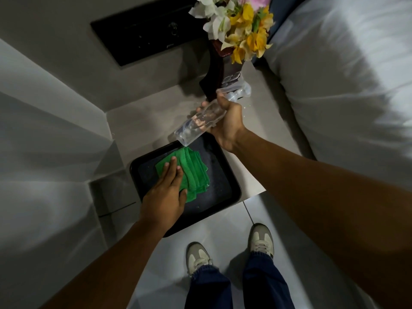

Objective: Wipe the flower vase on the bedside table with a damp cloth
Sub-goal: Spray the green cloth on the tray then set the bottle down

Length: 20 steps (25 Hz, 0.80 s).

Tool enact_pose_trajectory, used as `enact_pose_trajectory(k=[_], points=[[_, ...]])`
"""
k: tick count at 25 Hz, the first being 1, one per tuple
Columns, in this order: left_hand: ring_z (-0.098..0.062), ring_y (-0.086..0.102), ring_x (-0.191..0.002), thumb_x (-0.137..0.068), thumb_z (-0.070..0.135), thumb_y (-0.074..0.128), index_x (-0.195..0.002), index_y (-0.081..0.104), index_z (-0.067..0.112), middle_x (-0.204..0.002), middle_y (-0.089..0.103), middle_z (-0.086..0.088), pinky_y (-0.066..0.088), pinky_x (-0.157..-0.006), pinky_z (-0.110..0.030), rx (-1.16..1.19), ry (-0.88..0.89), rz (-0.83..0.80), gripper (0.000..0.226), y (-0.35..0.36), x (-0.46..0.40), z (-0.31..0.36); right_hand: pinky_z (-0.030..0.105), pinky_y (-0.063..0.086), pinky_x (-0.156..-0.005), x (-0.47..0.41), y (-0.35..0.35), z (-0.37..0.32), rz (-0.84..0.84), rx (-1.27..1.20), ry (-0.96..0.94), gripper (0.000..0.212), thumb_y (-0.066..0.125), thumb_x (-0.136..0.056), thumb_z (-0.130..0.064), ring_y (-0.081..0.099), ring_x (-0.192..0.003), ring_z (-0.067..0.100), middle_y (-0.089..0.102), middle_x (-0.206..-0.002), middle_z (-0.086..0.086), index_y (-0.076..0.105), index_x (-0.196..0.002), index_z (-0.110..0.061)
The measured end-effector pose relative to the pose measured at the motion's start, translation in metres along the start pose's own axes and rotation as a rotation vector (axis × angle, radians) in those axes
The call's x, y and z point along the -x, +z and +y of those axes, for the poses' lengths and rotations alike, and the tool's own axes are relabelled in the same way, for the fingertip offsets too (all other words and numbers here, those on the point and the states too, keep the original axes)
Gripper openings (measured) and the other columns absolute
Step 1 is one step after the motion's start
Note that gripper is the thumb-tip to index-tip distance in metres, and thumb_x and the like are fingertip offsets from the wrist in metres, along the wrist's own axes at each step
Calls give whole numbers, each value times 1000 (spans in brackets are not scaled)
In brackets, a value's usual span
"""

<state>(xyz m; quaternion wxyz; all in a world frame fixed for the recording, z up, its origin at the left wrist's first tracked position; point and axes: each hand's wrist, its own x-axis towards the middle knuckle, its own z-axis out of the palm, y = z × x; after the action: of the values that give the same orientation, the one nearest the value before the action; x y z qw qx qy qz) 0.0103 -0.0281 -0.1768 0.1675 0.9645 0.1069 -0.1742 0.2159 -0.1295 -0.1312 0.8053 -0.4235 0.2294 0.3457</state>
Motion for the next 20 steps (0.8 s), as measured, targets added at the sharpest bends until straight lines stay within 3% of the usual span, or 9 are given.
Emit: enact_pose_trajectory(k=[5, 8, 10, 11, 13, 14, 15, 20], points=[[-23, 13, -151, -96, 27, 52, -150, 32, 6, -165, 8, -6, 32, -116, -34, -23, -13, -6, 61, 0, 2, 1, 54, 47, -99, -8, -1, 10, -6, -6, -49, 12, 41, -102, -16, 60, -89, 32, 58, -88, 11, 44, -113, -12], [-21, 10, -151, -97, 28, 51, -151, 30, 7, -165, 4, -4, 32, -117, -34, -12, -24, -12, 61, -2, 2, 3, 63, 48, -99, -1, 10, 29, -15, 274, -329, 2, 50, -101, -10, 62, -98, 39, 62, -95, 16, 51, -102, -11], [-19, 6, -151, -98, 29, 48, -152, 25, 9, -165, 1, -3, 29, -119, -34, -1, -33, -15, 62, -3, 3, 4, 60, 51, -96, 4, 22, 40, -99, 494, -532, 7, 56, -99, -12, 64, -105, 37, 63, -101, 11, 53, -105, -13], [-18, 3, -151, -99, 30, 47, -153, 23, 10, -165, -2, -2, 27, -119, -34, -2, -34, -20, 63, -3, 3, 4, 53, 54, -95, 4, 27, 44, -148, 613, -620, 13, 59, -97, -14, 65, -105, 27, 63, -101, 3, 55, -109, -11], [-17, -1, -151, -100, 33, 43, -154, 17, 12, -164, -6, -1, 23, -121, -33, 3, -35, -26, 64, -3, 3, 3, 21, 53, -89, 0, 38, 48, -194, 835, -779, 26, 63, -94, -19, 63, -93, -2, 63, -97, -4, 56, -115, -3], [-17, -3, -151, -101, 34, 41, -154, 14, 13, -164, -9, 0, 21, -121, -33, 12, -32, -27, 64, -2, 2, 2, 10, 49, -82, -3, 45, 48, -200, 909, -833, 30, 65, -93, -20, 61, -88, -4, 66, -97, 0, 57, -115, -1], [-17, -5, -151, -101, 35, 39, -155, 12, 14, -164, -11, 0, 20, -122, -33, 20, -28, -29, 63, -2, 2, 0, 8, 47, -78, -6, 52, 48, -214, 967, -862, 32, 66, -92, -21, 62, -86, 1, 69, -98, 7, 57, -115, 0], [-20, -7, -151, -102, 35, 33, -155, 9, 14, -164, -11, -2, 13, -120, -32, 30, -27, -28, 61, 0, 4, 0, 36, 54, -80, -26, 61, 51, -342, 1266, -813, 41, 71, -88, -30, 67, -91, 20, 71, -101, 9, 60, -116, -4]])
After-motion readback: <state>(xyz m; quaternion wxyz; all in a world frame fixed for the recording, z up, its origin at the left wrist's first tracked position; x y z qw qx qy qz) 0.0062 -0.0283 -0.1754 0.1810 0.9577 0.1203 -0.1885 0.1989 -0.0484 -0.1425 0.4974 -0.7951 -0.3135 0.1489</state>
